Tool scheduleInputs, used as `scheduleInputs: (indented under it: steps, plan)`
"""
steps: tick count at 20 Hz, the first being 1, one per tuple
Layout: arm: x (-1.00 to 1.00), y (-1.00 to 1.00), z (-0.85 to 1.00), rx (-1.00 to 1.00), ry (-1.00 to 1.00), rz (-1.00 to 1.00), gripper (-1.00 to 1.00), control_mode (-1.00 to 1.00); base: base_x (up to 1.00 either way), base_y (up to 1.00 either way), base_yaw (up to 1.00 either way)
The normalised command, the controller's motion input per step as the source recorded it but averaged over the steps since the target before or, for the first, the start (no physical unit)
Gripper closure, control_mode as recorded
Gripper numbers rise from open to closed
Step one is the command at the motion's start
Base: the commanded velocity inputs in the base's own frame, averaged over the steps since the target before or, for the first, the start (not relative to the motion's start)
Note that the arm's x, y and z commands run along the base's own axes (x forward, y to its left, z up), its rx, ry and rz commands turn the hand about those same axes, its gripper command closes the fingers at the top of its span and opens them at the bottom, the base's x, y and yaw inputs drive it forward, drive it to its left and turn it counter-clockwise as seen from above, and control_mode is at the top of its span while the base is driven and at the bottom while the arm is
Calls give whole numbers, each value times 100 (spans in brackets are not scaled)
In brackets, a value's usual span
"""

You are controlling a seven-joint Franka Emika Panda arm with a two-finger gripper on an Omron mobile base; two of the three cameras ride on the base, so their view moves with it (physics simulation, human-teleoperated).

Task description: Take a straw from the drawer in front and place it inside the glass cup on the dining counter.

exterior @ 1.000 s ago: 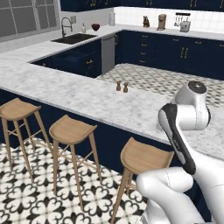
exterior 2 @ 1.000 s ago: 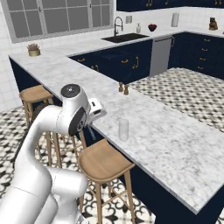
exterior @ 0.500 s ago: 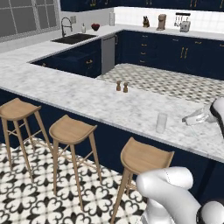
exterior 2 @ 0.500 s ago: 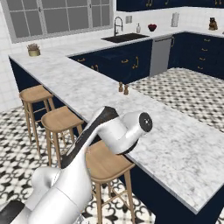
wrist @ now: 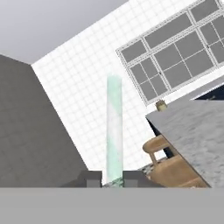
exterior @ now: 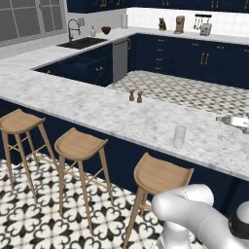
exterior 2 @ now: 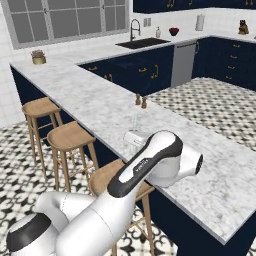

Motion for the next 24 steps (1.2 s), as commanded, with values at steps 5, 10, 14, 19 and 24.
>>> scheduleInputs:
  steps: [5, 10, 14, 19, 24]
  plan:
    - [0, 5, 15, 18, -17, 5, 100, -100, 0, 0, 0]
    - [0, 46, 0, 0, -14, 1, 100, -100, 0, 0, 0]
    - [8, 45, 0, -3, -11, 1, 100, -100, 0, 0, 0]
    - [54, 8, 8, 0, -2, 5, 100, -100, 0, 0, 0]
    - [83, 0, 8, 5, -12, 12, 100, -100, 0, 0, 0]
